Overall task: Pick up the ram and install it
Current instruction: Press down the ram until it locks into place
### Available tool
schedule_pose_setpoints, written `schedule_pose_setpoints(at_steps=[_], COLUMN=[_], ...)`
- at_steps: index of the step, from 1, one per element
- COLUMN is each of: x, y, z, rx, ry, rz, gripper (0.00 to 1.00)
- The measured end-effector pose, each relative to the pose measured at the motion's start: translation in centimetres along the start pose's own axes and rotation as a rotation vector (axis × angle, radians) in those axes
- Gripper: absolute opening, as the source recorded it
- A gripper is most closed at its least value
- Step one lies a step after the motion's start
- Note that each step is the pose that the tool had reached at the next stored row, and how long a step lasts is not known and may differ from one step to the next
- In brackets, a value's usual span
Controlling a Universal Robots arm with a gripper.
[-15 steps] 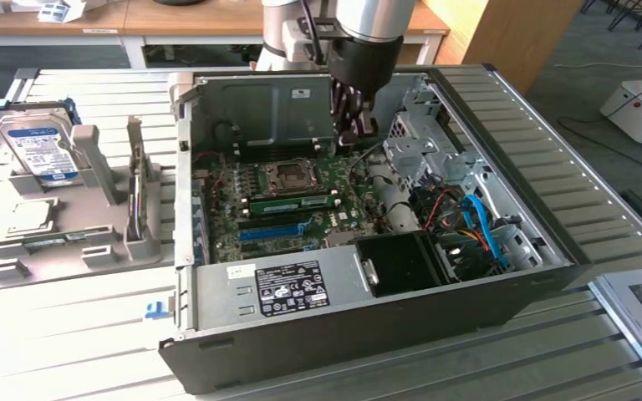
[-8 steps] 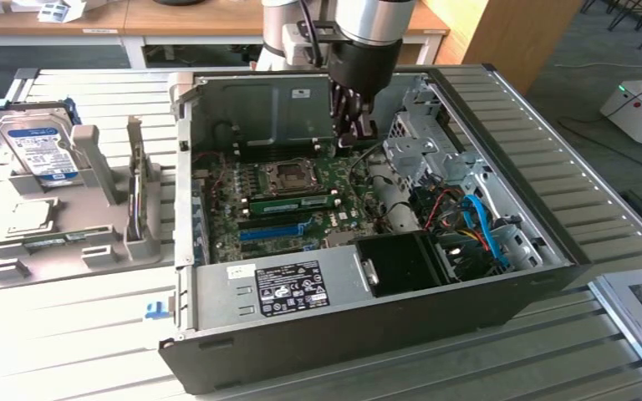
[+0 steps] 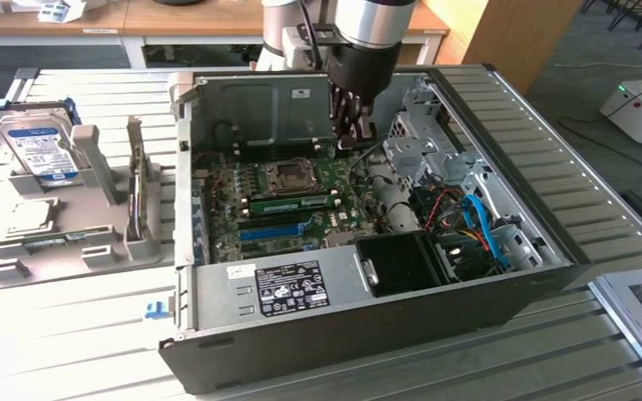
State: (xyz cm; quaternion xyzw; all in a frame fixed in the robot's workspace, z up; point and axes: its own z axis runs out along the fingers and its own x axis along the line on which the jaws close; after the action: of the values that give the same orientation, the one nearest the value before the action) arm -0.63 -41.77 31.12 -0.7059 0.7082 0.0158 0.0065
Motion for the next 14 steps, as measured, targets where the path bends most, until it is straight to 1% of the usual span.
schedule_pose_setpoints(at_steps=[14], x=[0.02], y=[-0.01], z=[0.55], rx=[0.0], ry=[0.0001], rz=[0.0], gripper=[0.1])
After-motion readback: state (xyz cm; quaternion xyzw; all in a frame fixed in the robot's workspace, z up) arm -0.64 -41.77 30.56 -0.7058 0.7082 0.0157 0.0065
